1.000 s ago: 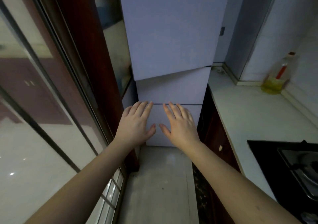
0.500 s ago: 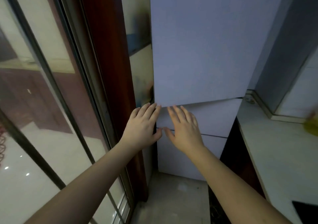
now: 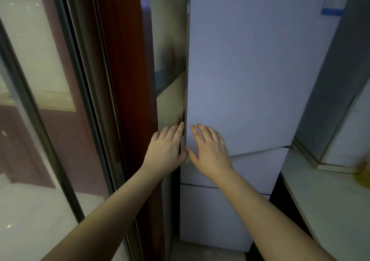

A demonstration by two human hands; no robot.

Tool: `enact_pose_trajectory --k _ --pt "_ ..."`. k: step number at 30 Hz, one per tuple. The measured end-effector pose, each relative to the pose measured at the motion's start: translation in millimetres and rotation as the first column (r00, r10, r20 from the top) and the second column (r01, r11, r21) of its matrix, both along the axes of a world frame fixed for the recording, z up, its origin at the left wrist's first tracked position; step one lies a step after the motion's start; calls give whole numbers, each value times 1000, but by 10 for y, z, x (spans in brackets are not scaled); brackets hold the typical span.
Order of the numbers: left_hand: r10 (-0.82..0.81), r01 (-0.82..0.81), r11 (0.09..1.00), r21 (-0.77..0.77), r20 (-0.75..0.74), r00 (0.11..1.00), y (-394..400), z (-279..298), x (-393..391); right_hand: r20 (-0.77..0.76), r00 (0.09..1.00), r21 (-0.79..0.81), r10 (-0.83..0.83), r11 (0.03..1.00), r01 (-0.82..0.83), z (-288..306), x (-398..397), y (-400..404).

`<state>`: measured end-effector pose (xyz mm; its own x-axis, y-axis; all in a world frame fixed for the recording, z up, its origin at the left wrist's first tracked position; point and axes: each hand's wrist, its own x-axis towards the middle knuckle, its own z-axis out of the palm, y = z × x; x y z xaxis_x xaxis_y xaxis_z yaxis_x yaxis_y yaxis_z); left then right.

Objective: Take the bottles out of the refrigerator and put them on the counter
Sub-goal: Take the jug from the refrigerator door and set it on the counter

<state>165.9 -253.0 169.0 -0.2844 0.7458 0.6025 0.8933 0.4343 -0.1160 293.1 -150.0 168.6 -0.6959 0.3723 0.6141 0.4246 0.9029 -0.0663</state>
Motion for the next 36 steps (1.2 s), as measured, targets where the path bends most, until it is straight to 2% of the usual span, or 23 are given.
enact_pose_trajectory --k 10,12,14,15,17,19,21,24,29,32,36 --pt "71 -70 997 -12 48 996 675 225 -509 -54 998 53 22 998 -19 266 -340 523" --pt "77 -74 996 -40 103 992 809 220 -565 -61 998 56 33 998 -29 309 -370 609" --pt "57 -52 998 -28 254 965 940 208 -611 -66 997 60 36 998 -33 334 -385 680" --pt "18 -18 1000 -3 369 929 994 206 -618 -65 997 63 38 997 -34 340 -383 711" --pt "-157 100 987 126 608 779 1061 190 -584 -51 998 64 42 997 -38 345 -372 752" --pt "-338 170 939 299 707 621 1070 147 -495 -44 998 57 48 997 -45 341 -353 776" --pt "-402 165 911 378 723 562 1057 111 -442 -45 998 44 52 998 -50 333 -328 773" --pt "-380 130 921 368 767 517 1024 103 -434 -63 996 33 66 997 -64 329 -284 711" --pt "-406 210 913 350 732 547 858 77 -326 -154 982 23 105 994 -103 349 -186 457" --pt "-380 256 925 281 689 617 735 44 -240 -201 969 46 143 990 -136 356 -99 294" --pt "-461 371 883 288 684 565 512 -16 -144 -246 960 61 131 991 -120 386 79 101"
